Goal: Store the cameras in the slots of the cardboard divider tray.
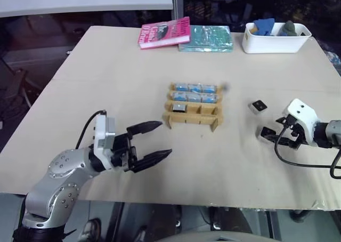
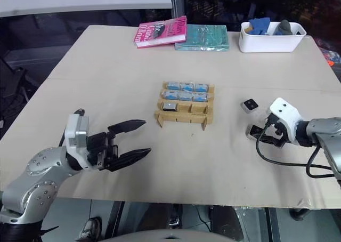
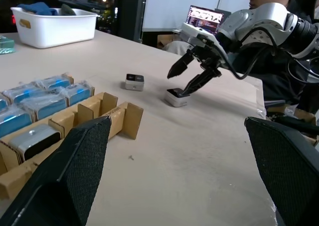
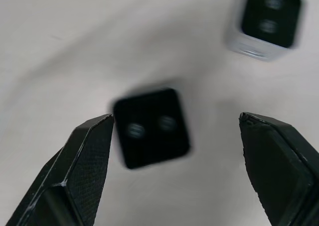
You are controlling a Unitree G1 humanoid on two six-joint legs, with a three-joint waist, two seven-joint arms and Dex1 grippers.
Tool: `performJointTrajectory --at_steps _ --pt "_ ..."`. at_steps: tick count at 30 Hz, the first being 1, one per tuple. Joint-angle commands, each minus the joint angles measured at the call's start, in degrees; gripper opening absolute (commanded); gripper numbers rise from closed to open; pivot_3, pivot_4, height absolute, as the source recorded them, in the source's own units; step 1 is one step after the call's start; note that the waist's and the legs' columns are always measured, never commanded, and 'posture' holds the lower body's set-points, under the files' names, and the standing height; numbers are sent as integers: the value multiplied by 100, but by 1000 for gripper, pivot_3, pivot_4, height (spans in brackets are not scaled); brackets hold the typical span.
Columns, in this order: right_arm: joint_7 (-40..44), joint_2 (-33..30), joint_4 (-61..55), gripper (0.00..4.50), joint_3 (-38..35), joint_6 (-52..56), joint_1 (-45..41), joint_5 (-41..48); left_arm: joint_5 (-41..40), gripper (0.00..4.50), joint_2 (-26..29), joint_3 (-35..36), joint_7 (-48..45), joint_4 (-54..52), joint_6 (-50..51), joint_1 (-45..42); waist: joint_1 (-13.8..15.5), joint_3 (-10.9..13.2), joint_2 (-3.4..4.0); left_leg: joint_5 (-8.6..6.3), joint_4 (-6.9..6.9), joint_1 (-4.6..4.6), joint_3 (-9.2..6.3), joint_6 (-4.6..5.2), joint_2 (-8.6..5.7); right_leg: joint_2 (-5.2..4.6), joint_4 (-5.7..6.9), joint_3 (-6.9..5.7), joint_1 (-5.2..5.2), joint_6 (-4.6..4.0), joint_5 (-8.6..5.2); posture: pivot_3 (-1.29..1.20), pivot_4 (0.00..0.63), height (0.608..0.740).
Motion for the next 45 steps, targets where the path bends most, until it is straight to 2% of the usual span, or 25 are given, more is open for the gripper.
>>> performJointTrajectory --at_steps 1,25,26,27,29,30,37,42,45 --pt "129 -146 -170 3994 -74 125 -80 172 -28 4500 -37 115 39 -299 -88 72 5 0 0 0 0 0 0 0 0 -1 0 0 0 0 0 0 150 740" --pt "-24 -12 475 3994 442 -492 -73 -252 -101 4500 39 258 -13 -290 -23 87 12 0 0 0 5 0 1 -1 0 5 2 0 1 0 0 0 150 740" --pt "-35 14 490 3453 442 -501 -84 -255 -116 4500 43 252 -2 -290 -2 62 12 0 0 0 5 1 1 -1 0 6 2 0 1 0 0 0 150 740" --pt "-40 30 483 3175 439 -511 -87 -263 -131 4500 49 250 4 -289 15 40 12 0 0 0 5 1 1 -1 0 6 3 1 1 0 0 0 150 740" --pt "-26 41 442 2242 403 -508 -76 -250 -124 4500 122 201 67 -273 160 0 11 0 0 0 5 0 1 -1 0 6 3 1 0 0 0 0 150 740" --pt "-14 29 400 1976 383 -513 -51 -246 -85 4500 160 168 25 -264 173 -8 11 0 0 0 5 1 1 -1 0 6 3 0 1 0 0 0 150 740" --pt "-239 177 -311 1917 -50 -758 69 -78 -771 4500 32 168 978 -286 1070 -489 20 0 0 0 6 0 -1 -1 0 4 6 0 1 1 1 0 150 740" --pt "-645 553 -1430 1917 -119 -1011 1 -29 -1262 4500 446 -100 1755 -258 2365 -1162 18 0 -1 1 7 1 -5 -2 1 5 11 0 1 2 1 0 150 740" --pt "-1069 901 -1877 1917 12 -987 -129 -104 -2133 4500 397 -174 2054 33 3040 -1809 26 1 -2 2 10 0 -7 -3 0 9 11 -3 2 3 1 0 150 740"
